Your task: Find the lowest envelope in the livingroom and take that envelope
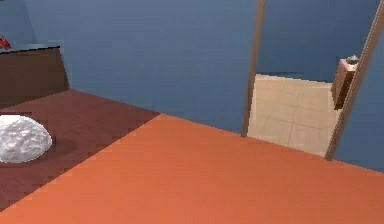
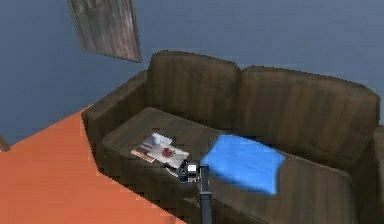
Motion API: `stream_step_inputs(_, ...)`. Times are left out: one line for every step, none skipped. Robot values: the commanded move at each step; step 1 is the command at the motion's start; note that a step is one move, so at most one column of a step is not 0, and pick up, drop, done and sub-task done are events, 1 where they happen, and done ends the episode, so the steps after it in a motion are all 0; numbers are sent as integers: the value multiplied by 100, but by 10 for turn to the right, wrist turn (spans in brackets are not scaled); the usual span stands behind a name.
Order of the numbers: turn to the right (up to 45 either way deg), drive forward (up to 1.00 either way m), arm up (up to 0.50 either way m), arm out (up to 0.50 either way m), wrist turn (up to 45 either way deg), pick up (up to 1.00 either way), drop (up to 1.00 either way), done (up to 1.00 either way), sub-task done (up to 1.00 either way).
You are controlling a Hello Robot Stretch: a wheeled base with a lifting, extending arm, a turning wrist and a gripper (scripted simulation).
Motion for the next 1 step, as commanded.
stream_step_inputs(0, 0, 0, 0, 0, 0, 0, 100, 0)
